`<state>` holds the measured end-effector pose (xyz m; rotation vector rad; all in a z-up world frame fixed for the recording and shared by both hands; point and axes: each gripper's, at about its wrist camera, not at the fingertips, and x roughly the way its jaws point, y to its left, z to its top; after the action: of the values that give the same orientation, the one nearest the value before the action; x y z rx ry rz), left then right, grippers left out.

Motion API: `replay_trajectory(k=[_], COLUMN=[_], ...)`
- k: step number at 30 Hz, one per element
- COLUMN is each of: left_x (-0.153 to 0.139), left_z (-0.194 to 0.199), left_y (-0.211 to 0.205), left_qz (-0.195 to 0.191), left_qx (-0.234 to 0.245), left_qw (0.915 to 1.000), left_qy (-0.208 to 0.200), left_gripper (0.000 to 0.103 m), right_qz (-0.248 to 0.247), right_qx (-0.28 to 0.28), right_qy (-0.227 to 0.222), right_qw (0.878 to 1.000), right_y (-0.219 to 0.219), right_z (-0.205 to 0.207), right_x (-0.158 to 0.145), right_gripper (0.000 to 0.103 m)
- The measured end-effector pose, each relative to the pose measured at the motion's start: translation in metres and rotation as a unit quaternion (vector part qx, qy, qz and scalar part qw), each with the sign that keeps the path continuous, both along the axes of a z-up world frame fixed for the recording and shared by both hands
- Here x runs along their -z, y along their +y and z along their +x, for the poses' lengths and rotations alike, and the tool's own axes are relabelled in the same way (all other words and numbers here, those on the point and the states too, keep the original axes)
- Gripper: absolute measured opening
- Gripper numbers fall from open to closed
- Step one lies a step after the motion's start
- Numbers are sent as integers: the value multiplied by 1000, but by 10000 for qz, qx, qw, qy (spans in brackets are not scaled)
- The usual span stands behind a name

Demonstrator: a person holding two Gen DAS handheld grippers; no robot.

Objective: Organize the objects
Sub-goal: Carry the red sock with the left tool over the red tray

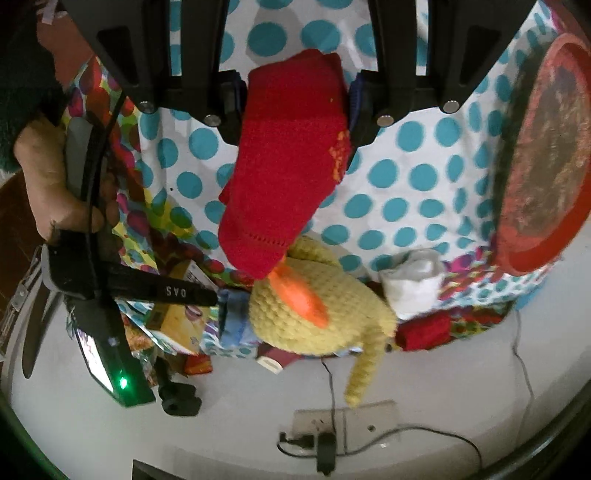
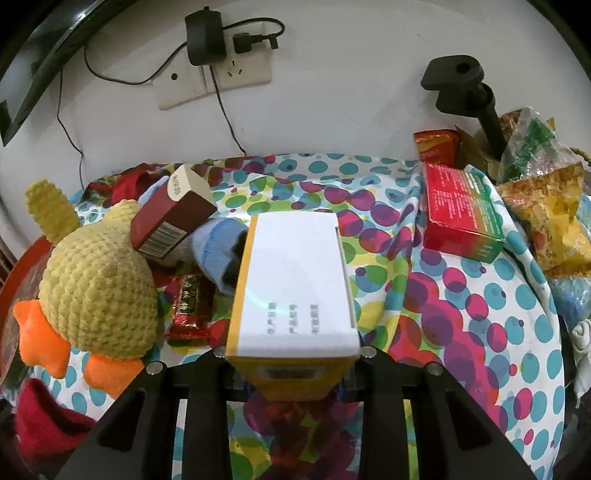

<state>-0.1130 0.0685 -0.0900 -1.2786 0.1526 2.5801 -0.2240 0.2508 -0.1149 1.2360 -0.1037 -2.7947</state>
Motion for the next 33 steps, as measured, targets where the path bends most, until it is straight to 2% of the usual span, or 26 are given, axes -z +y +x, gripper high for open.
replay_trajectory(k=[9,17,20,26,33], left_x=[-20,-46,-56,-68,-69], left_z=[5,-1,-4,-13,-28], left_y=[-21,-72,-98,-160,-242], left_qz=[58,-81,-203,-131,-57], left_qx=[-292,-836,-1125,-1702,-2415], left_qw=[9995,9961,9929,9850,9704], left_qy=[97,267,333,240,69], left_gripper=[41,41,41,41,41], right_qz=[-55,-73,-78,-95,-77], right_qx=[144,224,223,249,254], right_qy=[5,0,6,3,11], right_qw=[9999,9997,9997,9996,9996], right_y=[5,8,9,11,11], right_z=[1,0,0,-1,-1], right_x=[1,0,0,2,2], right_gripper=[28,28,28,28,28])
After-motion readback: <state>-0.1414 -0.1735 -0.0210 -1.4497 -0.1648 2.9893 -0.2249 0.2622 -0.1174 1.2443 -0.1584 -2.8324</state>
